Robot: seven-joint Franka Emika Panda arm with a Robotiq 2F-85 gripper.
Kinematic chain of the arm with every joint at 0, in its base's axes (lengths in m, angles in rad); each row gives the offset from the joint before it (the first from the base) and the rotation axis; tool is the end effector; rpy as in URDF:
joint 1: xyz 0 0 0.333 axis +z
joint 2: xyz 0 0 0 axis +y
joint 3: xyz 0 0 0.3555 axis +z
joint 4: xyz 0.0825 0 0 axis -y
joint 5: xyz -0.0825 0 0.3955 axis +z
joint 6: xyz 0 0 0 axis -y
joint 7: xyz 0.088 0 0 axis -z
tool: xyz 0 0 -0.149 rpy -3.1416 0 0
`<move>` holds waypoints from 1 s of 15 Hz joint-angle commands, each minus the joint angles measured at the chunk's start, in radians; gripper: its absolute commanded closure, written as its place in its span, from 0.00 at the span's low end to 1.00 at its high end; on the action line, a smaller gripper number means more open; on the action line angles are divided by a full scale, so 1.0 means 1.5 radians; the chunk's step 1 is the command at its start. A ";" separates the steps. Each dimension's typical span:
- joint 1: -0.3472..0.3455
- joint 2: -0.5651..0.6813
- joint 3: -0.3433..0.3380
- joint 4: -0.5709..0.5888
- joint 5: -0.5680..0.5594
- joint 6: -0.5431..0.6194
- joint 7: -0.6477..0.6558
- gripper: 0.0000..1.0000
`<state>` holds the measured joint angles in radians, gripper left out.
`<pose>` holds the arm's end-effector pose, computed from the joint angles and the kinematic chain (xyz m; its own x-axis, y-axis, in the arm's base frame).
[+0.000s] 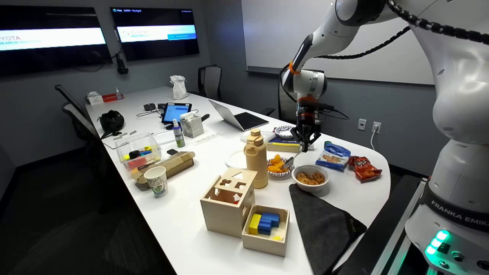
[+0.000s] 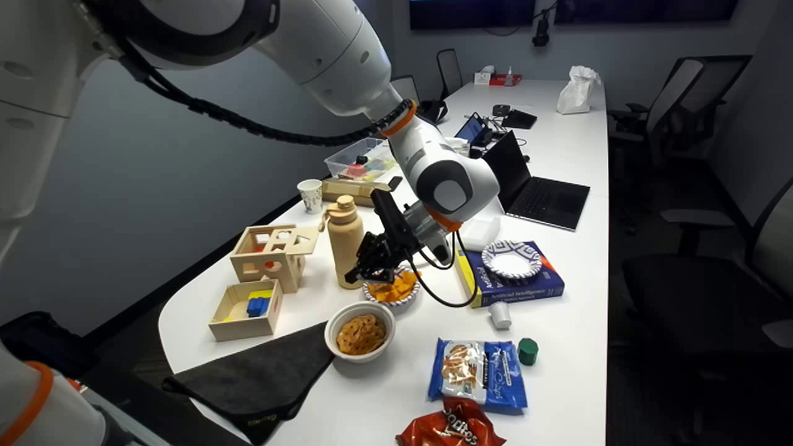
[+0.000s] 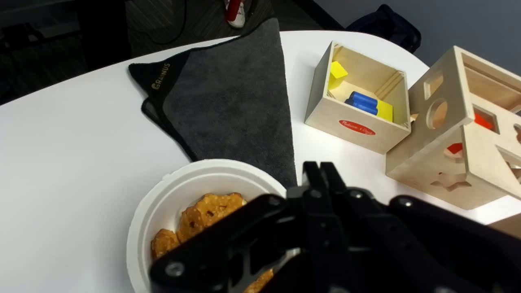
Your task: Use the spoon to stir the contents of the small plate
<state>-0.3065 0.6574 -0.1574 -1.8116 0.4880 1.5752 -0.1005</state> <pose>0.5190 -0.1810 0.1523 0.6096 -0.2641 -0.7474 -0.6532 -0.7016 -0.2848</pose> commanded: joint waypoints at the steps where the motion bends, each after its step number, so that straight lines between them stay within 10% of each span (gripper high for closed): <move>1: 0.001 -0.004 0.009 0.004 0.001 0.018 0.009 0.99; 15: 0.031 -0.043 -0.006 -0.021 -0.046 0.098 0.120 0.99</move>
<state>-0.2903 0.6369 -0.1462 -1.8095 0.4659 1.7135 -0.0019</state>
